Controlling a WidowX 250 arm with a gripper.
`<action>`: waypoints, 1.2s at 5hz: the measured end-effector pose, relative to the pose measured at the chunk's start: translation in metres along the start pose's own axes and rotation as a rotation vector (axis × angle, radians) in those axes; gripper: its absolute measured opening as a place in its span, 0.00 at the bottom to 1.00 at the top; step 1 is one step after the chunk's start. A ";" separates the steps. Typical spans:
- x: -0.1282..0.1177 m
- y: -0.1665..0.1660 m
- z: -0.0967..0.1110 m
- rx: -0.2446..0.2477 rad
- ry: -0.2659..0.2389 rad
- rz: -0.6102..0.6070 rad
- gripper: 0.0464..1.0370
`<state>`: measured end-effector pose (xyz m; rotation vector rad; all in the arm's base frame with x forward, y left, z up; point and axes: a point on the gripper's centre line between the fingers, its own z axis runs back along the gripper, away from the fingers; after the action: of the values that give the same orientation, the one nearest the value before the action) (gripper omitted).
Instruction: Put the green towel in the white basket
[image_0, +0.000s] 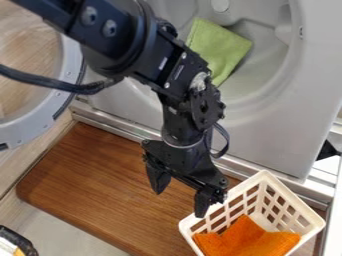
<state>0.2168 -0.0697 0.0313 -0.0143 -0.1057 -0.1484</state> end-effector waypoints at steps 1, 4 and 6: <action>-0.003 0.000 -0.003 -0.002 0.019 -0.003 0.96; 0.075 0.069 0.024 0.111 -0.214 -0.059 0.96; 0.137 0.086 0.053 0.250 -0.515 -0.158 0.96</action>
<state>0.3585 -0.0032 0.0976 0.2073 -0.6395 -0.2869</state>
